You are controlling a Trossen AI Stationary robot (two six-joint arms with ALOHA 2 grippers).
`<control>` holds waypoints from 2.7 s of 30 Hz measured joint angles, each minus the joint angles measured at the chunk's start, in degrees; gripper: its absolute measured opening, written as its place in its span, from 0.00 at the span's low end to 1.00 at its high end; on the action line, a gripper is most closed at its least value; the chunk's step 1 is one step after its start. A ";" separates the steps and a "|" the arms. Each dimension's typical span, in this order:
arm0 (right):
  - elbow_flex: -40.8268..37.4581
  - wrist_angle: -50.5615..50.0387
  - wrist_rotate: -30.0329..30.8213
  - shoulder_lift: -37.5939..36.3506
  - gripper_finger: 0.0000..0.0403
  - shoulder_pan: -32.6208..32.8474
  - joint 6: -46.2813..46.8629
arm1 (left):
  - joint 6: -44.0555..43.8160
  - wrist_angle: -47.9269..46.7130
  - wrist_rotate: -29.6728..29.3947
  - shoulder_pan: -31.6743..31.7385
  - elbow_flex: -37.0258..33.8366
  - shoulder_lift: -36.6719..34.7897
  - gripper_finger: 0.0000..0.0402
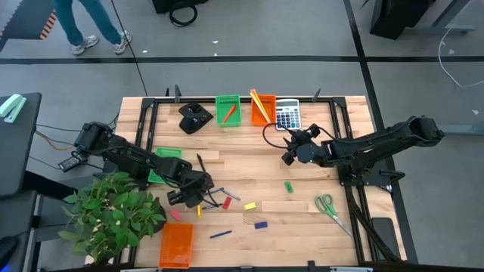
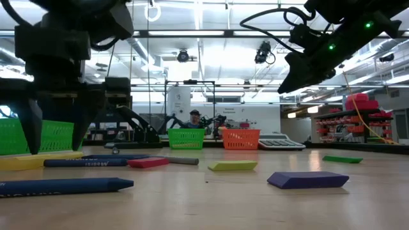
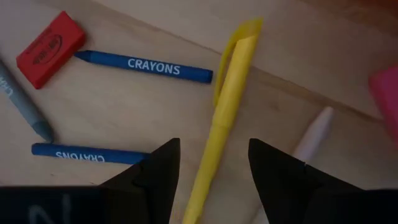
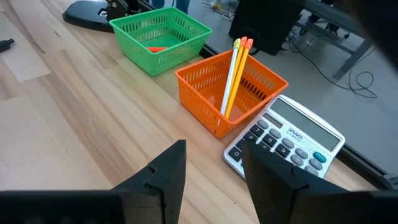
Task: Sort crayons/erasers/pens/pencils in bins
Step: Put the yellow pen into the top green bin
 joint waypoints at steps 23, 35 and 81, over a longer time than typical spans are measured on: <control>0.02 -0.50 -0.31 0.02 0.40 0.00 -0.45 | 4.12 3.33 1.39 0.24 -1.24 3.89 0.09; 0.02 -0.50 -0.81 0.02 0.40 0.00 -0.52 | 4.31 3.93 -3.29 0.90 3.01 4.42 0.15; 0.00 -10.62 0.63 0.02 0.40 -0.17 4.73 | -56.23 22.47 -5.70 50.35 23.81 18.89 0.12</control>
